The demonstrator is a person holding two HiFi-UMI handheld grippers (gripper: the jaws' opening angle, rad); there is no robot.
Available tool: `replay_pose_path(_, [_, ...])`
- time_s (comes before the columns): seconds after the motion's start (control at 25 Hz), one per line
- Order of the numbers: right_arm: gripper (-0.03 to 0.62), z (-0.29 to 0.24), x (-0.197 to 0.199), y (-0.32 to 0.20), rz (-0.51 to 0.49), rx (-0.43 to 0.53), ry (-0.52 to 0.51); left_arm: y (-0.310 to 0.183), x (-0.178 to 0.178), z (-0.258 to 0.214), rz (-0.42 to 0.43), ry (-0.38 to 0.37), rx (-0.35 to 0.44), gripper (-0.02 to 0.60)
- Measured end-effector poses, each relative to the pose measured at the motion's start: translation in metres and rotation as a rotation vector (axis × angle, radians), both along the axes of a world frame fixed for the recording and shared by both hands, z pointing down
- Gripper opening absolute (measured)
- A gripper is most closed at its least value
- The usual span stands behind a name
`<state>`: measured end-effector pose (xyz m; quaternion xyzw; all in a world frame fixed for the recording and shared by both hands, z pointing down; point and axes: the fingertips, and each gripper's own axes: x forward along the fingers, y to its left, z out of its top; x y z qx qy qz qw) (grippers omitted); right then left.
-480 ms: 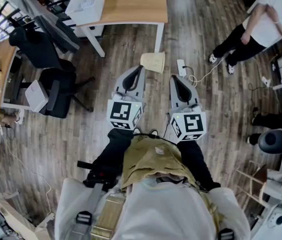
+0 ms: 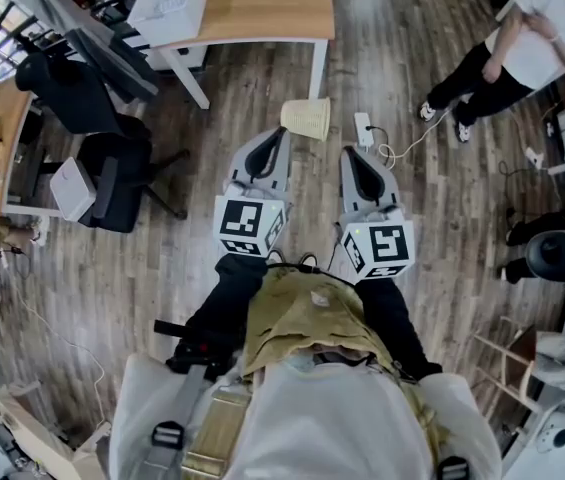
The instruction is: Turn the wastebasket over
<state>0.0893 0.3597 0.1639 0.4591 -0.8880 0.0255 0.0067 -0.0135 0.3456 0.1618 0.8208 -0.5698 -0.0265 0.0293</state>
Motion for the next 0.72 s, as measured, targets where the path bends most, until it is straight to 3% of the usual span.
replay_pose_path(0.48, [0.020,0.012,0.004,-0.001,-0.023,-0.034,-0.009,0.002,0.006,0.008,-0.017,-0.007,-0.025,0.002])
replay_pose_path(0.72, [0.020,0.023,0.020,0.006,-0.052,-0.050,-0.015,0.009,0.027,0.017,-0.025,-0.018,-0.036,0.002])
